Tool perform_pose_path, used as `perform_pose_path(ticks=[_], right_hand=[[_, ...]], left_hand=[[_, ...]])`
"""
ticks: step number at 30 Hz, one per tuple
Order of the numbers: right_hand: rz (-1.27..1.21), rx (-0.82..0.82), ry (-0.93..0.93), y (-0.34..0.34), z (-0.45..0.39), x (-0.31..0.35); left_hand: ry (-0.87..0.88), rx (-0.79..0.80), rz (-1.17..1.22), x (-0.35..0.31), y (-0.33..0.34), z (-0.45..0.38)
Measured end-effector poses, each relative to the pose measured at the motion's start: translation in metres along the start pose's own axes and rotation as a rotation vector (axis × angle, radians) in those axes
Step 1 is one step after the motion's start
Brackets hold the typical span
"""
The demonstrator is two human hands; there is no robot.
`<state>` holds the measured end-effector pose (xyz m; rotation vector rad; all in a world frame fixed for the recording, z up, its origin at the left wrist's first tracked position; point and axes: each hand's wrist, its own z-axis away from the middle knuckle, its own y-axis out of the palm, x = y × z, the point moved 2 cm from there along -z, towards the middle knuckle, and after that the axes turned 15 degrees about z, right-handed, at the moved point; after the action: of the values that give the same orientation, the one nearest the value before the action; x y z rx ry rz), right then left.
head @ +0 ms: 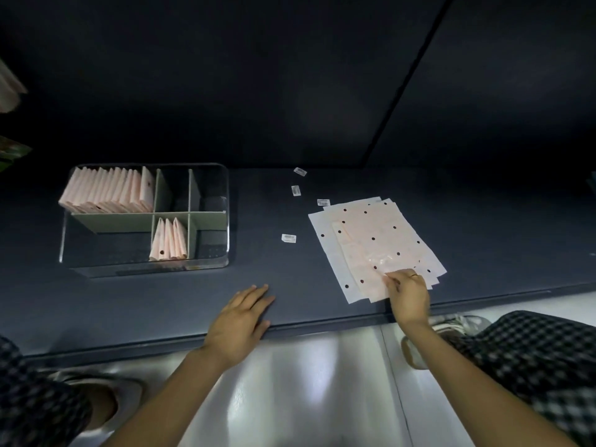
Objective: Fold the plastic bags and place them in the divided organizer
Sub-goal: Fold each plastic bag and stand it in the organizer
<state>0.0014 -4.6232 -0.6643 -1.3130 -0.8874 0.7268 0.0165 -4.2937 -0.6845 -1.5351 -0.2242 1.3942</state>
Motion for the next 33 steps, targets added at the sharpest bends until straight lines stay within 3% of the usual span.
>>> perform_pose_path(ticks=[4, 7, 16, 22, 27, 30, 33], right_hand=[[-0.045, -0.044, -0.007, -0.006, -0.002, 0.018], [-0.208, 0.069, 0.021, -0.005, 0.000, 0.043], [-0.260, 0.385, -0.476, -0.005, 0.048, 0.108], [-0.412, 0.678, -0.515, -0.022, 0.064, 0.136], [-0.428, 0.934, -0.567, -0.048, 0.029, 0.109], [-0.400, 0.956, -0.534, -0.052, 0.009, 0.088], [-0.550, 0.778, -0.322, -0.034, -0.001, 0.085]], left_hand=[[-0.036, -0.023, 0.055, -0.007, -0.003, -0.003], [-0.046, -0.023, 0.131, -0.020, -0.007, -0.010], [0.058, -0.043, 0.215, -0.050, -0.006, -0.022], [-0.165, -0.062, 0.376, -0.041, -0.007, -0.016], [-0.376, -0.141, 0.696, -0.018, -0.013, -0.011], [-0.473, -0.221, 0.952, -0.013, -0.017, -0.012], [-0.552, -0.286, 1.009, -0.009, -0.018, -0.014]])
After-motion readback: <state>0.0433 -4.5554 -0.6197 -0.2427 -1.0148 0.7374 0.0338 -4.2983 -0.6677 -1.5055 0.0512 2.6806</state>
